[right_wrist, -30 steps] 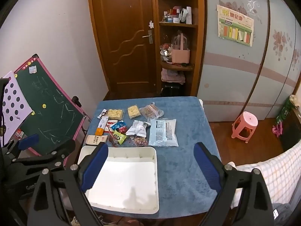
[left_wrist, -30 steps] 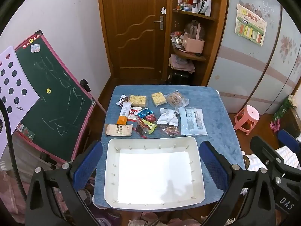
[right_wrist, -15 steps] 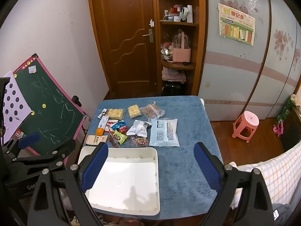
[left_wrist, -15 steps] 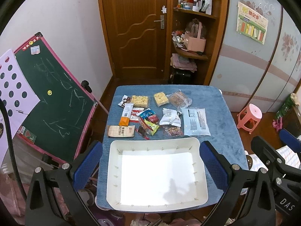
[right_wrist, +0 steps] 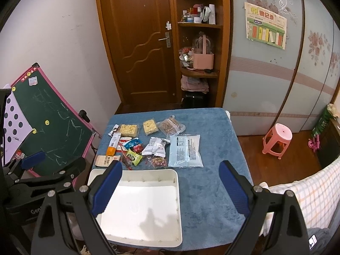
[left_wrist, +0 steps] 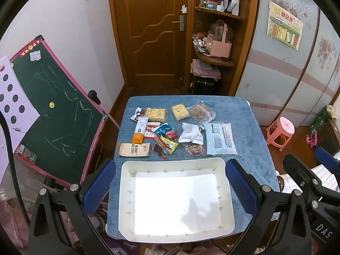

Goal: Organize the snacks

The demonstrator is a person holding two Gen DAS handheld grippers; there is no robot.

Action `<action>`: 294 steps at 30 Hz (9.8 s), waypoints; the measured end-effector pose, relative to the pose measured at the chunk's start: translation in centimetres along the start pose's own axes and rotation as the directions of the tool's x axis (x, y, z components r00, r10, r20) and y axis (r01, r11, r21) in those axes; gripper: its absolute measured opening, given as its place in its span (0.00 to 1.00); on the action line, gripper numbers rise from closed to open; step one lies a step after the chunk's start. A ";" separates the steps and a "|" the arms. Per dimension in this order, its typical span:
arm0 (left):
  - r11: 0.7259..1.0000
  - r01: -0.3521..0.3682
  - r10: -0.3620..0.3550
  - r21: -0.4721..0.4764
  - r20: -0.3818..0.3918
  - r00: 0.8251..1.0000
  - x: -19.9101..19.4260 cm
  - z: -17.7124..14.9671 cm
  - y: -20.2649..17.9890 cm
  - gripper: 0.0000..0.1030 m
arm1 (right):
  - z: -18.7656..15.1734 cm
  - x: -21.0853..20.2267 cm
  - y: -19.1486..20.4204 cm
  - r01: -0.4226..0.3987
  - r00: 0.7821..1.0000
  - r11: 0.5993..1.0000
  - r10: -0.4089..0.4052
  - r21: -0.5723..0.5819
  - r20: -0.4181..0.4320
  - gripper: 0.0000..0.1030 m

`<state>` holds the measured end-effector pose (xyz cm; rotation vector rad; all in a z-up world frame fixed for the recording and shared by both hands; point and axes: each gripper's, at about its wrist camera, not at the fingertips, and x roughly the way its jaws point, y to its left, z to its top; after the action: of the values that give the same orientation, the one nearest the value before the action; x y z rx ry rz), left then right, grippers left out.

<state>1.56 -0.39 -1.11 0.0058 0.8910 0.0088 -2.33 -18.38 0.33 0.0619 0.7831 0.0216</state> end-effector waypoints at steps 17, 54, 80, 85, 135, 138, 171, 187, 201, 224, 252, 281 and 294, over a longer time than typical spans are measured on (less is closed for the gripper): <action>0.997 0.044 -0.042 0.066 -0.039 0.998 3.0 2.6 1.7 0.99 | 0.9 2.0 2.1 0.057 0.998 0.998 -0.057 0.038 -0.023 0.91; 0.990 -0.095 0.105 0.100 -0.099 0.990 14.8 9.7 1.9 0.99 | 6.6 16.3 -6.2 0.084 0.971 0.996 -0.077 0.019 -0.227 0.91; 0.974 0.008 0.099 0.226 -0.458 0.883 40.0 6.9 -7.8 0.99 | -1.9 42.9 -11.8 -0.160 0.765 0.975 0.221 0.154 -0.605 0.90; 0.983 0.054 0.046 0.176 -0.519 0.854 42.7 6.9 -7.8 1.00 | -2.7 43.0 -9.2 -0.194 0.784 0.980 0.185 0.050 -0.592 0.84; 0.999 0.033 -0.033 -0.006 -0.002 0.999 8.2 0.5 8.5 0.45 | 0.2 5.6 0.4 -0.241 0.971 0.969 0.240 -0.056 -0.022 0.16; 1.000 0.031 -0.031 -0.005 -0.034 0.999 7.9 -1.6 10.3 0.45 | -1.8 4.8 2.2 -0.236 0.971 0.969 0.232 -0.079 -0.049 0.16; 0.986 0.165 -0.165 -0.016 -0.047 0.985 6.6 -6.0 9.3 0.95 | -7.2 2.2 5.9 -0.111 0.993 0.983 0.103 -0.149 -0.061 0.56; 0.991 0.127 -0.128 0.042 0.044 0.991 4.6 -5.9 10.8 0.95 | -7.3 3.6 7.5 -0.118 0.990 0.989 0.110 -0.090 -0.091 0.56; 0.982 0.169 -0.165 0.082 -0.049 0.985 5.7 -5.3 10.2 0.95 | -7.5 4.3 8.9 -0.097 0.990 0.988 0.083 -0.124 -0.113 0.56; 0.991 0.117 -0.127 -0.069 -0.165 0.978 13.9 0.3 11.1 0.95 | -0.9 12.5 6.8 -0.178 0.967 0.980 0.157 -0.092 -0.200 0.56; 0.976 -0.007 -0.112 -0.216 -0.529 0.841 38.6 2.2 9.1 0.93 | -3.0 41.6 3.1 -0.145 0.721 0.989 0.111 0.008 -0.684 0.59; 0.964 0.159 -0.244 -0.216 -0.463 0.852 33.9 0.5 8.4 0.10 | -1.4 34.6 2.4 -0.099 0.847 0.995 0.071 -0.025 -0.527 0.56; 0.956 0.274 -0.288 -0.104 -0.169 0.943 17.3 3.6 9.4 0.10 | 2.6 19.6 4.3 -0.108 0.963 0.994 0.103 -0.006 -0.250 0.57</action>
<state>15.22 9.23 -12.21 -0.1998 1.0679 -0.2260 13.38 -13.37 -11.36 0.0833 1.0303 0.1409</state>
